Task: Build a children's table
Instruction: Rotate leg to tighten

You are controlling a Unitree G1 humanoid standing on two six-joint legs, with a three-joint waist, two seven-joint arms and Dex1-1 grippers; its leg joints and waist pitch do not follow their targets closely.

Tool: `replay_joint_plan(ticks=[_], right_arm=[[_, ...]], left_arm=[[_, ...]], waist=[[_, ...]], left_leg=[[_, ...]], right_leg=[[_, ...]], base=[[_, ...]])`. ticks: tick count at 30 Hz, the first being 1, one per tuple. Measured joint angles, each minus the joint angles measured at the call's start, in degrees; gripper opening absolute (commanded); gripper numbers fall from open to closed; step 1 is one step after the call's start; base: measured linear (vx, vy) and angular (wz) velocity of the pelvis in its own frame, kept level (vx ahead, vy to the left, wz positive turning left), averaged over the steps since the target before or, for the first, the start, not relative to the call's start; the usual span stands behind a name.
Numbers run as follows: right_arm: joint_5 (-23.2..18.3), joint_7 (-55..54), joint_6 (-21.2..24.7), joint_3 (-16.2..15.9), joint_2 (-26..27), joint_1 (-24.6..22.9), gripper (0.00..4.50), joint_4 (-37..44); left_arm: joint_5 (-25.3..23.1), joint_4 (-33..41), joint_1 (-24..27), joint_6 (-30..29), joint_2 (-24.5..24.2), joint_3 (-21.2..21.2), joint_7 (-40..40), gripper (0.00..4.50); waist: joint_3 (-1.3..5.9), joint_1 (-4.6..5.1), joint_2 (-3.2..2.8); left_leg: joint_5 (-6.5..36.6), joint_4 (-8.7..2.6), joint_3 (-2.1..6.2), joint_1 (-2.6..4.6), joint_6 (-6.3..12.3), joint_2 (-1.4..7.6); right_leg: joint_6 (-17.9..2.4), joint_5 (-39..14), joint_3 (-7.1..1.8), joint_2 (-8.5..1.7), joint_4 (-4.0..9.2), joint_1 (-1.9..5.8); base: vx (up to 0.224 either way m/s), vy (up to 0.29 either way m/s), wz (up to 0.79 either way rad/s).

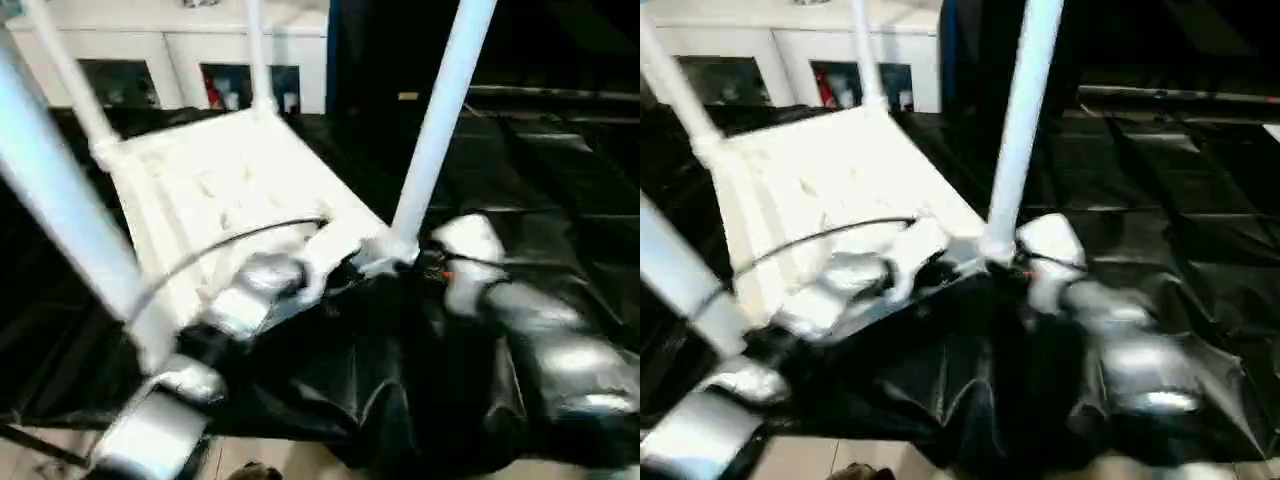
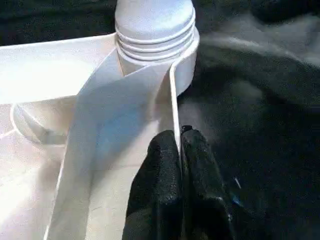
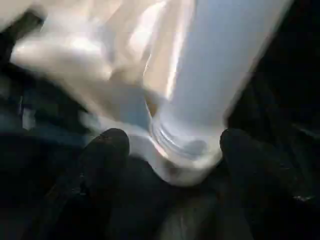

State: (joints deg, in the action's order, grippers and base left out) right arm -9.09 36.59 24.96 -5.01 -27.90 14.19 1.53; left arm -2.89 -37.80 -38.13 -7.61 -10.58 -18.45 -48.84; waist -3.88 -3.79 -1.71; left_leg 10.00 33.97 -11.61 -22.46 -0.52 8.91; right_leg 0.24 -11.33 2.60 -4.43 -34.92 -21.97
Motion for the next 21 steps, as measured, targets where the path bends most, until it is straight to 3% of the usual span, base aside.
replay_joint_plan(ticks=[5,13,21], right_arm=[[-2.09,8.13,2.73,-1.84,-5.24,-3.54,3.30,6.74],[-2.31,8.39,3.74,-1.73,-6.31,-3.19,3.30,6.72],[-2.74,9.12,3.83,-2.74,-4.21,-2.23,3.30,5.30]], left_arm=[[0.94,3.41,1.91,1.29,-4.10,-0.80,-6.68,0.00],[3.97,12.15,6.72,-0.46,-8.33,-1.62,-16.15,0.00],[4.08,13.41,7.15,-1.60,-8.48,-1.62,-16.48,0.00]], waist=[[-0.05,-0.81,0.07],[-0.07,-1.78,0.08],[-0.07,-1.45,0.08]], left_leg=[[0.00,-0.08,-0.01,-0.05,0.00,-0.01],[0.00,-0.06,-0.07,-0.23,0.00,-0.01],[0.00,-0.06,-0.09,-0.23,0.00,0.00]], right_leg=[[0.07,-0.04,-0.02,0.00,0.02,-0.06],[0.14,-0.21,-0.06,-0.01,0.17,-0.11],[0.13,-0.25,-0.05,-0.01,0.17,-0.16]], base=[[0.000,0.000,0.00],[0.000,0.000,0.00],[0.000,0.000,0.00]])
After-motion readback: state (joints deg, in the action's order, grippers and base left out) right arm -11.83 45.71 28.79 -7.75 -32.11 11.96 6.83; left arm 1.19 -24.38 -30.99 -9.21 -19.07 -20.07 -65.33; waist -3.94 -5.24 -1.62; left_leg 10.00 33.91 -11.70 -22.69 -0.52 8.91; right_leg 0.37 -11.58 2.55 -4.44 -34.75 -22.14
